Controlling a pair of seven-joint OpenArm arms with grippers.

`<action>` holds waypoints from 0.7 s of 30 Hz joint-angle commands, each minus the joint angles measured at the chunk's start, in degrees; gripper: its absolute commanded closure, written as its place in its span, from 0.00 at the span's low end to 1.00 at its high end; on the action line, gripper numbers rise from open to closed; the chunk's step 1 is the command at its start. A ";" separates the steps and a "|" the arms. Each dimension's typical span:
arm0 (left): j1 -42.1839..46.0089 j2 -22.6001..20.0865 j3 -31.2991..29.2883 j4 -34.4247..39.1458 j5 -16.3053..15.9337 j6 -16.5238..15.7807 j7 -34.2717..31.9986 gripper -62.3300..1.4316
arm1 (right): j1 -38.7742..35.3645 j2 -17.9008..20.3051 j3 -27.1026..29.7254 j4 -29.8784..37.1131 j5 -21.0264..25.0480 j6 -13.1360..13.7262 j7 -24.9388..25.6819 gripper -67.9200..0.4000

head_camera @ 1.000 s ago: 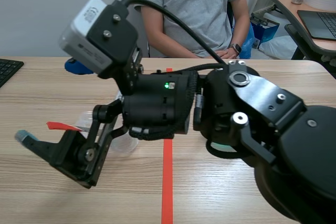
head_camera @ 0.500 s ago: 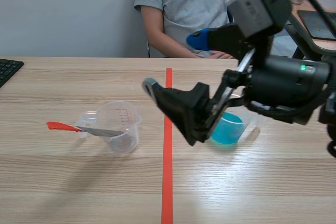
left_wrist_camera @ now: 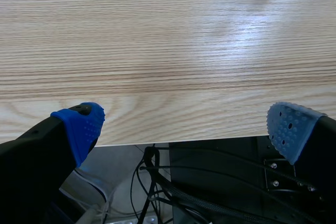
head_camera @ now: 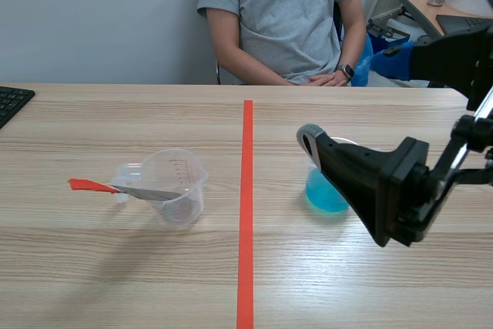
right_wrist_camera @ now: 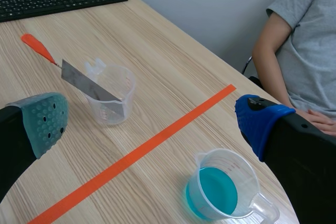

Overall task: Do the redox reaction experiment.
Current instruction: 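Return to the home posture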

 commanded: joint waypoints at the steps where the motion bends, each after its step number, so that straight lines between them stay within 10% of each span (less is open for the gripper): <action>1: -0.02 0.13 0.31 0.42 -0.04 -0.48 -0.68 0.00 | 0.17 -0.02 0.31 0.59 0.83 -0.66 0.44 0.00; 8: 1.18 4.44 -8.28 2.43 3.02 -0.90 -0.85 0.00 | -0.66 -0.02 0.55 0.61 0.83 -1.77 -1.73 0.00; 21: 9.51 9.94 -22.01 23.61 10.60 -11.04 -1.73 0.00 | -6.82 -0.31 0.55 2.58 1.05 -5.22 -1.33 0.00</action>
